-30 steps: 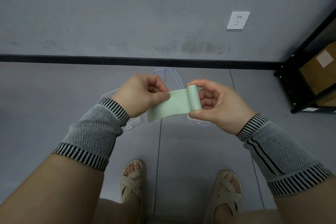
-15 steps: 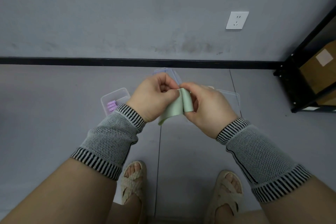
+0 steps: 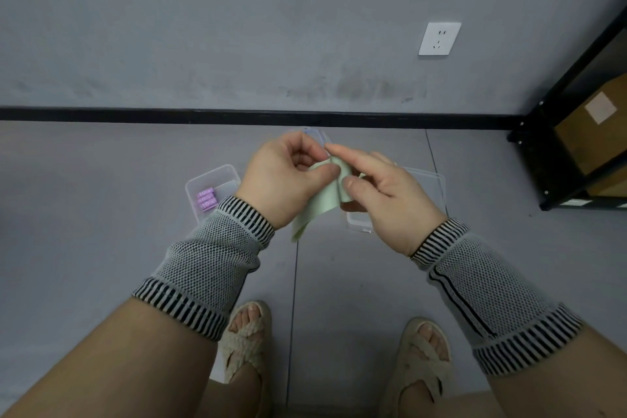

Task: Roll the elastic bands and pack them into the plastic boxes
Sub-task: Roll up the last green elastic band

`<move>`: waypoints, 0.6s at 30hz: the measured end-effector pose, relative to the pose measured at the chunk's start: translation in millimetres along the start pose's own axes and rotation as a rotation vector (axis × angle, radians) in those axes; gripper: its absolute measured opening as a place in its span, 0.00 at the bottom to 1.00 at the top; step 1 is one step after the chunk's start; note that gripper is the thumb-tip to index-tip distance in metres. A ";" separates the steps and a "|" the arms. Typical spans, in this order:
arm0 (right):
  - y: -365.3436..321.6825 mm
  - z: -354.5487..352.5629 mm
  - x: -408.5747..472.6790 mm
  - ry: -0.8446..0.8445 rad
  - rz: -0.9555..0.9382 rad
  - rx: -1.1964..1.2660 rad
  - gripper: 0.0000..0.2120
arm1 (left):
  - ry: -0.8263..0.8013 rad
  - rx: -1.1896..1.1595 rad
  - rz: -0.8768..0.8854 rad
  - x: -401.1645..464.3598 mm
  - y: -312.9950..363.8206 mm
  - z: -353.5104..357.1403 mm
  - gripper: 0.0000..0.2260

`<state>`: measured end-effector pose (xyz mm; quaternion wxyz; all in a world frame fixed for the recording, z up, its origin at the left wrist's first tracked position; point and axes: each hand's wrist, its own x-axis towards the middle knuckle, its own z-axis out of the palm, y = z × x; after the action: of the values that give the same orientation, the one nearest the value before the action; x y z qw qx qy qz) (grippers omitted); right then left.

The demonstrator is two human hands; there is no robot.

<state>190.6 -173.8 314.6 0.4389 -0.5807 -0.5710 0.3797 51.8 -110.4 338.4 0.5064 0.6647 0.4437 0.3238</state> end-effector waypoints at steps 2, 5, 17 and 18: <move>-1.3 1.1 -0.1 0.035 -0.022 -0.015 0.20 | 0.008 0.006 0.013 -1.0 0.3 0.7 0.09; -0.5 0.4 1.4 0.099 -0.020 -0.043 0.22 | 0.018 0.027 0.017 -1.0 0.6 0.3 0.09; -1.9 -0.9 3.2 0.235 0.084 -0.006 0.10 | 0.037 0.003 -0.030 1.0 1.9 -0.6 0.09; -2.4 -0.9 2.8 0.237 0.078 -0.010 0.11 | 0.015 -0.022 -0.051 0.8 1.2 -0.6 0.09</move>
<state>190.9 -171.2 317.4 0.4852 -0.6454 -0.4942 0.3223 51.9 -109.5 339.7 0.5184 0.6453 0.4605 0.3207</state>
